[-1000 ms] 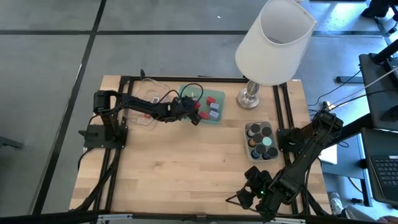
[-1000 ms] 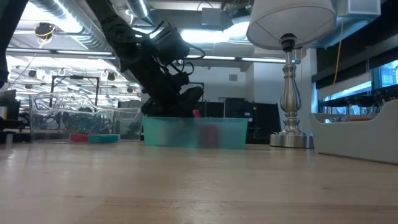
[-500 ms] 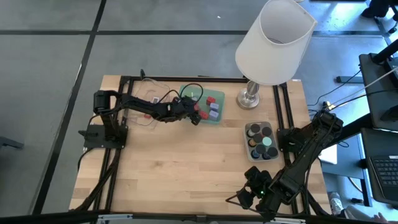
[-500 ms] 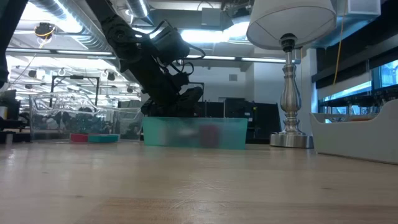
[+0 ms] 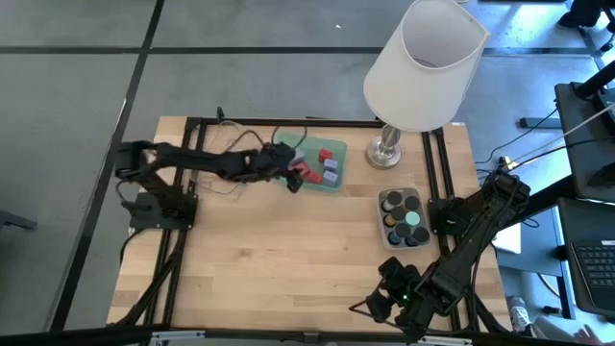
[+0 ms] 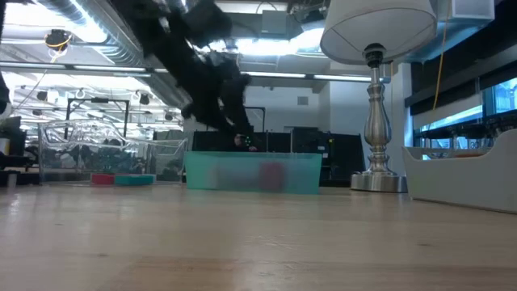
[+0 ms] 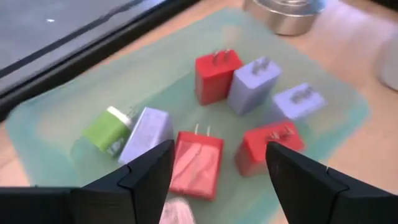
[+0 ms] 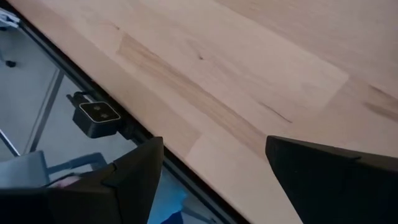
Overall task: Pick & Place Office items
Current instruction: Return to Home Position
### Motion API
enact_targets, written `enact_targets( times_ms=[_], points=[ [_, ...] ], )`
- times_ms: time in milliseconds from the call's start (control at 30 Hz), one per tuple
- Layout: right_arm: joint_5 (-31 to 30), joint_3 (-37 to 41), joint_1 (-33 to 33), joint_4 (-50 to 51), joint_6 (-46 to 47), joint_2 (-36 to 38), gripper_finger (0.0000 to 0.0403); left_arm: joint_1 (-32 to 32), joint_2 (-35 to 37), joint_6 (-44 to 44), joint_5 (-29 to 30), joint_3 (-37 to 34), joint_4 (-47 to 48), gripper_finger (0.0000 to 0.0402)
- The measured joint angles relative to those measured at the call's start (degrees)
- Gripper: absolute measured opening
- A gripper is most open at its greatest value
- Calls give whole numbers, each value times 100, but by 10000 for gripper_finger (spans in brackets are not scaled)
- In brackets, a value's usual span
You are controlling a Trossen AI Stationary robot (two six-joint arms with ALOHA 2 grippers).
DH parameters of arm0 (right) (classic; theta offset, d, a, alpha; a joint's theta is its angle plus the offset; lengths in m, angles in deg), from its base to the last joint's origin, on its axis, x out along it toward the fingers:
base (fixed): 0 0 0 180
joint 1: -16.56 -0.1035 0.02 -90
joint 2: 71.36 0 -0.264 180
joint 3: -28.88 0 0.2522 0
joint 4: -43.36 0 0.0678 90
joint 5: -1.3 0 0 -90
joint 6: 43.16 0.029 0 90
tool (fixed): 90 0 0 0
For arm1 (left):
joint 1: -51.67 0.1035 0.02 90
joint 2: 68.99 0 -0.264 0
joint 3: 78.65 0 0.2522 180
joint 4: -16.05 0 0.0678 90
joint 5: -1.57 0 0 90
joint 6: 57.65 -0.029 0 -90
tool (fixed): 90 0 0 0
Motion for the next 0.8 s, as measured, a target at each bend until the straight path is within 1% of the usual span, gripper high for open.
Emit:
enact_targets(
  times_ms=[133,200,267,400,500,567,667,800],
  points=[
    [16,0,0,-48,-8,0,288,-20,892,-107,-295,0,690,251],
    [31,0,0,-78,-8,0,288,-81,1395,-146,-298,0,1134,251],
    [83,0,0,-81,-8,0,288,-188,1933,-142,-142,0,1500,251],
    [112,0,0,-101,-10,0,288,-526,3076,-114,364,4,2234,251],
    [121,0,0,-105,-10,0,288,-874,3910,173,661,7,2857,251],
    [121,0,0,-105,-10,0,288,-1160,4410,377,744,9,3282,251],
    [121,0,0,-107,-10,0,288,-1528,5039,493,638,9,3767,251],
    [121,0,0,-107,-12,0,288,-1772,5679,420,152,9,4057,251]
  ],
)
